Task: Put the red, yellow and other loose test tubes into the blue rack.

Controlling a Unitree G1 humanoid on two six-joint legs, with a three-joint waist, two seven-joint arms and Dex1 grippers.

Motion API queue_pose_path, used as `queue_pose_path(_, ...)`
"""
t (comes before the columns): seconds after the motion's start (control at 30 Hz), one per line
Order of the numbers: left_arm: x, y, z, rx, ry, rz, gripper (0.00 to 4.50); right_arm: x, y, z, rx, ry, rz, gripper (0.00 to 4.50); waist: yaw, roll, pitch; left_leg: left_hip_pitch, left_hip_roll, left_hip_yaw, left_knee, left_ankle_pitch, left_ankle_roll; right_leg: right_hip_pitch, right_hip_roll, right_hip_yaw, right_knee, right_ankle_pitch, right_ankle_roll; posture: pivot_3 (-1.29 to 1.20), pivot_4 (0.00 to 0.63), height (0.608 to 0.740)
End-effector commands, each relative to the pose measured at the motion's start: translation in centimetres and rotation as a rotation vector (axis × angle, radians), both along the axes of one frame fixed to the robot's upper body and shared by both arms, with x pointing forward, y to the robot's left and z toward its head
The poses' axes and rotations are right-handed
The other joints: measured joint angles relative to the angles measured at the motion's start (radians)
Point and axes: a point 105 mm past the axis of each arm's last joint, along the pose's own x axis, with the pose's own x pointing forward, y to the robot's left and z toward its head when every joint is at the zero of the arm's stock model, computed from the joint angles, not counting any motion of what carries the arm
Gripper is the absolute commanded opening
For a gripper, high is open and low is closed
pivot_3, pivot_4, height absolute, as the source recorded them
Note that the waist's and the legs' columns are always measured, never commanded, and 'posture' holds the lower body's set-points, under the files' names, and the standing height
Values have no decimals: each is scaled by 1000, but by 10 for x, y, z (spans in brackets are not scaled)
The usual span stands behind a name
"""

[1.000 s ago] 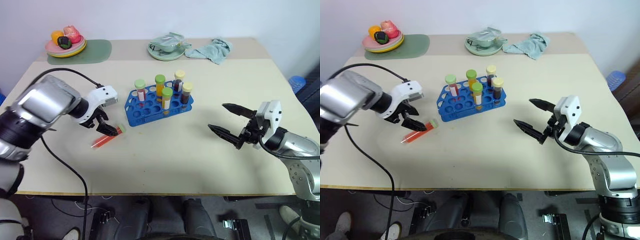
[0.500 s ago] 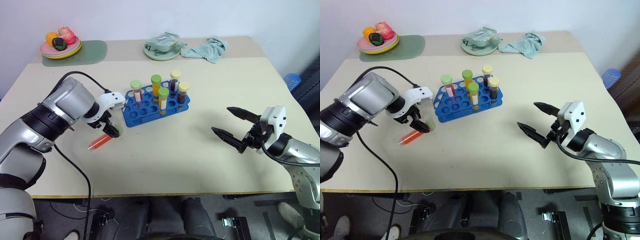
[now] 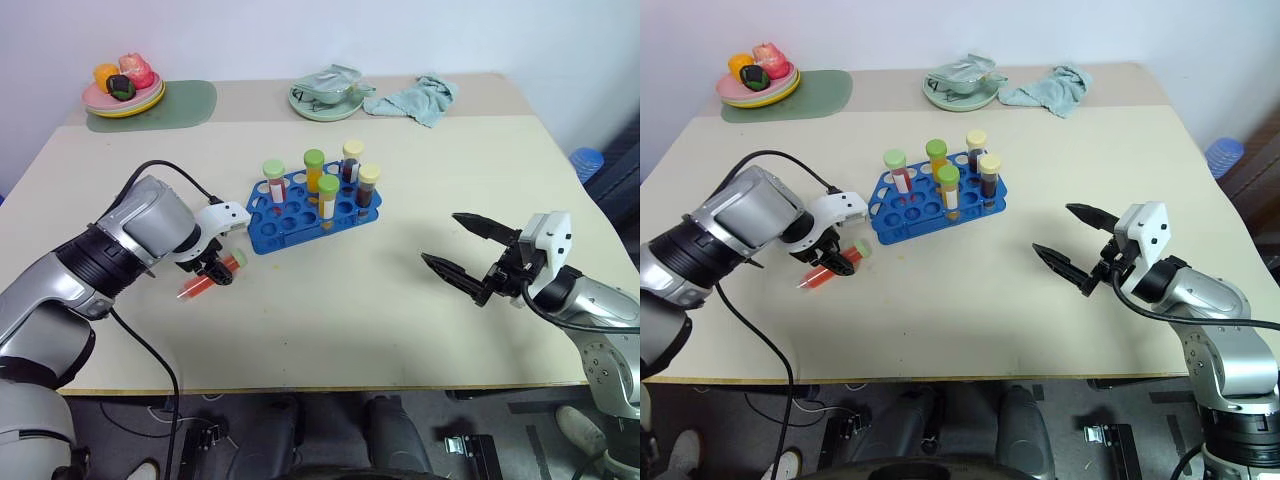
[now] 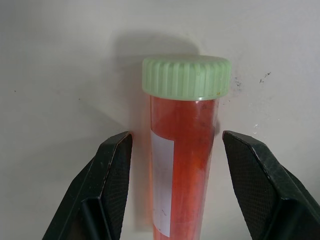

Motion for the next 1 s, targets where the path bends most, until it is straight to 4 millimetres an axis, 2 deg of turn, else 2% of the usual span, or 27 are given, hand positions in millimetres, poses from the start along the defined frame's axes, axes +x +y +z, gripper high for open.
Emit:
queue_pose_path(0.03, 2, -1, 1, 7, -24, 5, 2934, -1, 5, 8, 5, -45, 24, 4500, 1, 0, 0, 0, 0, 0, 0, 0, 0, 0, 0, 0, 0, 0, 0, 0, 150, 740)
queue_pose_path(0.13, 3, -4, 1, 0, -33, 4, 2022, -1, 5, 9, 4, -45, 25, 4500, 1, 0, 0, 0, 0, 0, 0, 0, 0, 0, 0, 0, 0, 0, 0, 0, 150, 740)
queue_pose_path(0.2, 4, -5, 2, 0, -43, 3, 1148, 0, 5, 9, 3, -45, 27, 4500, 1, 0, 0, 0, 0, 0, 0, 0, 0, 0, 0, 0, 0, 0, 0, 0, 150, 740)
queue_pose_path(0.47, 3, -11, 12, -48, -88, -1, 1148, 1, 7, 10, 1, -46, 32, 4500, 2, 0, 0, 0, 0, 0, 1, 0, 0, 0, 0, 0, 1, 0, 0, 0, 150, 740)
queue_pose_path(0.73, -12, -22, 49, -186, -255, -39, 1148, 5, 6, 11, -6, -45, 47, 4500, -2, 0, 0, 0, 0, 0, 0, 0, 0, -1, 0, 0, 1, 0, 0, 0, 150, 740)
queue_pose_path(0.9, -35, -29, 68, -342, -355, -52, 1148, 9, 7, 14, -7, -41, 68, 4500, -1, 0, 0, 0, 0, 0, 0, 0, 0, -1, -1, 0, 2, 0, 0, 0, 150, 740)
queue_pose_path(0.97, -40, -30, 78, -427, -448, -47, 1148, 12, 7, 15, -13, -38, 84, 4500, -2, 0, 0, 0, 0, 1, 0, 0, 0, -2, -1, 1, 2, 0, 0, 0, 150, 740)
queue_pose_path(1.0, -37, -33, 87, -477, -553, -49, 1148, 14, 8, 15, -15, -37, 91, 4500, -1, 0, 0, 0, 0, 1, 0, 0, 0, -2, -1, 0, 2, 0, 0, 0, 150, 740)
